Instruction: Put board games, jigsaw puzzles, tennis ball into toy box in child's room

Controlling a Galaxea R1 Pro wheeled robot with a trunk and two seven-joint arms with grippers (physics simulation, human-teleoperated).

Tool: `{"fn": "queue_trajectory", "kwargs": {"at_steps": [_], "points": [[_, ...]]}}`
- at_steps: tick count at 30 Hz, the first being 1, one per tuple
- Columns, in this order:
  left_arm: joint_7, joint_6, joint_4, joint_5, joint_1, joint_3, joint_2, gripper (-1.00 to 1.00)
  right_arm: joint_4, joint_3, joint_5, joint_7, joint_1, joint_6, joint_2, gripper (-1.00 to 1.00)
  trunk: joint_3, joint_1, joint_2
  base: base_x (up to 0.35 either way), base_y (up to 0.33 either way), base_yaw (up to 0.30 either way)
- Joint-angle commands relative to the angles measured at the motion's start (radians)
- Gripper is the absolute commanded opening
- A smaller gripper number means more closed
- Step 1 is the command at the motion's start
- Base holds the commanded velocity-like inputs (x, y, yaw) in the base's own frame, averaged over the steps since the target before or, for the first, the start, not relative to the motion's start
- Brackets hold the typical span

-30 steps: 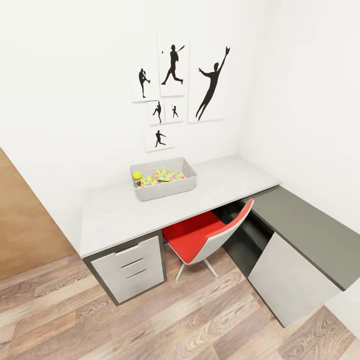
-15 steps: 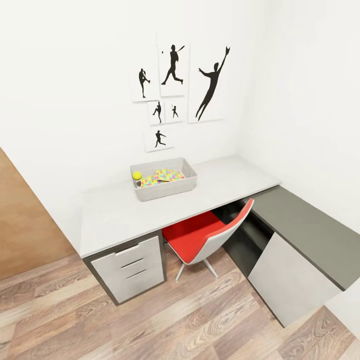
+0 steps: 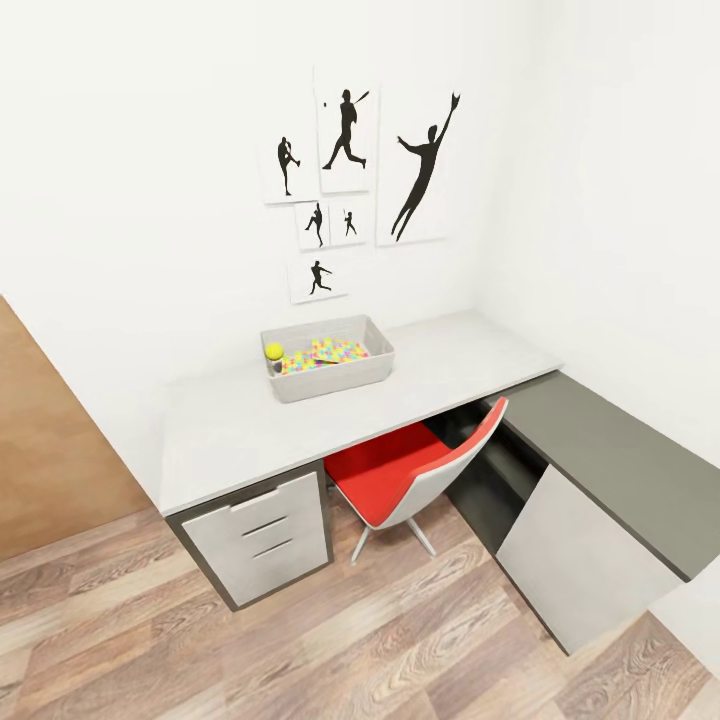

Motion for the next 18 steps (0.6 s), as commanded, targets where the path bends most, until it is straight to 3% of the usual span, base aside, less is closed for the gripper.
{"fn": "queue_trajectory", "kwargs": {"at_steps": [1, 18], "points": [[0.005, 0.005, -0.003, 0.011, 0.0, -0.005, 0.0, 1.0, 0.001, -0.009, 0.009, 0.002, 0.0, -0.004, -0.001, 1.0, -0.002, 0.0, -0.002, 0.0, 0.0, 0.0], [0.005, 0.005, -0.003, 0.011, 0.0, -0.005, 0.0, 1.0, 0.0, -0.005, 0.01, 0.01, 0.034, -0.003, -0.001, 1.0, 0.013, 0.0, -0.002, 0.0, 0.0, 0.026]]}}
